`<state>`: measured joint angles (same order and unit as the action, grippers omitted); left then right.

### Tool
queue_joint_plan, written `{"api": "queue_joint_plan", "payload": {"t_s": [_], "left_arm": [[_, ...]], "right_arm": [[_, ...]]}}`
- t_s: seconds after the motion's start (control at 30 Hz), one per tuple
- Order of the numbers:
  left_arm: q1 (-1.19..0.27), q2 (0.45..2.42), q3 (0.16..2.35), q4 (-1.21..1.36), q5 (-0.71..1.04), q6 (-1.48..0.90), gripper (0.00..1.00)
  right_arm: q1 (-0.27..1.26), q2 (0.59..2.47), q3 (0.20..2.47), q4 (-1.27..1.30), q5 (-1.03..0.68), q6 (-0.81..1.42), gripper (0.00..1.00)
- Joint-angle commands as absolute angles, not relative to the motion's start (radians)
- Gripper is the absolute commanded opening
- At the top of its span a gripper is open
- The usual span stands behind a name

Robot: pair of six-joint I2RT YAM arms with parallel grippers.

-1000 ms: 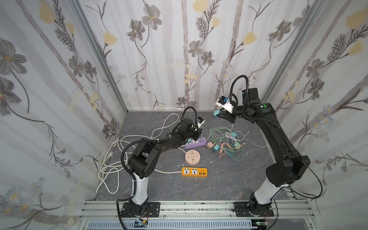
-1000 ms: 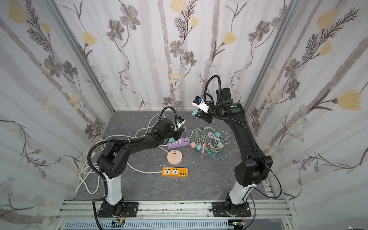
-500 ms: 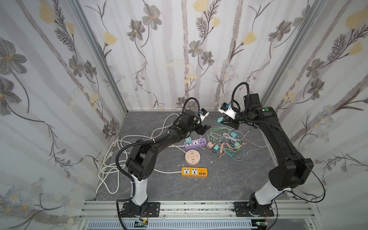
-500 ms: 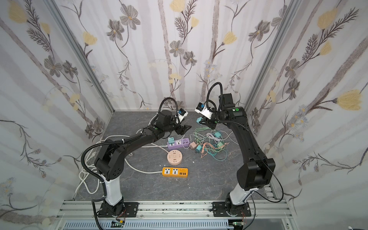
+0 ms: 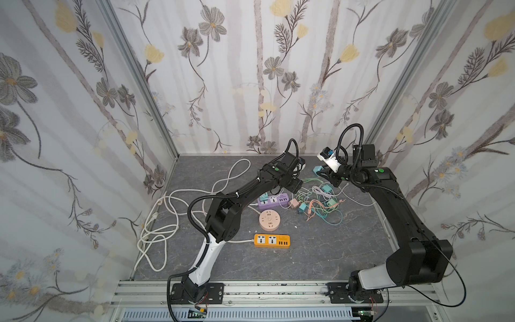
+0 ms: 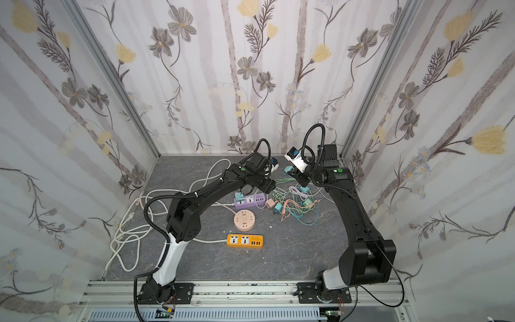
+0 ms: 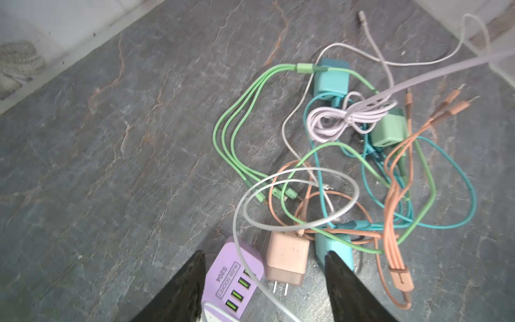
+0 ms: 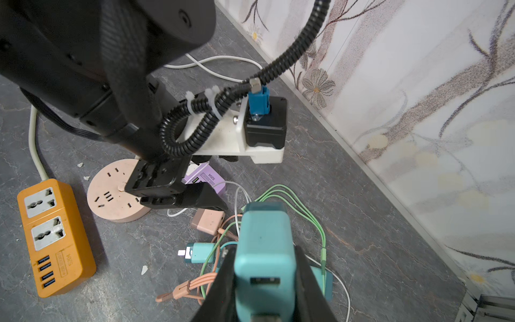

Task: Insert the plug

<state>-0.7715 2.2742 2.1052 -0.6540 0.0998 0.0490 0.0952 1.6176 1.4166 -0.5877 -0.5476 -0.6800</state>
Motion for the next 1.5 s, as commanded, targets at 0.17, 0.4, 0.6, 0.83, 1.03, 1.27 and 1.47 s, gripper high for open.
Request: {"api": "queue_joint_plan", "payload": {"t_s": [0.17,0.4,0.6,0.83,1.03,1.27,1.47], "left_arm": [[-0.794,2.401,2.276,-0.871,-0.019,-0.045,0.65],[-0.801,2.432,2.306,-0.929,-0.024,-0.096,0.55],[-0.794,2.397,2.306,-0.848,-0.026,-0.072,0.13],[-0.727,2.229,2.174,-0.52,-0.025,-0.075,0.0],[-0.693,2.173,2.133,-0.541,0.052,-0.063,0.18],[-0.816,2.258,2.262,-0.846,-0.132,-0.114,0.49],[-0.897,2.274,2.237,-0.9,-0.231,-0.305,0.5]], "right_arm": [[0.092,1.613,1.411,-0.498,-0.57,-0.656,0.0],[0.093,1.613,1.41,-0.495,-0.576,-0.655,0.0],[0.094,1.614,1.411,-0.503,-0.609,-0.662,0.0],[0.119,1.625,1.441,-0.542,-0.644,-0.71,0.0],[0.13,1.651,1.489,-0.567,-0.635,-0.73,0.0],[0.132,1.653,1.484,-0.569,-0.608,-0.734,0.0],[0.132,1.631,1.449,-0.556,-0.581,-0.733,0.0]]}}
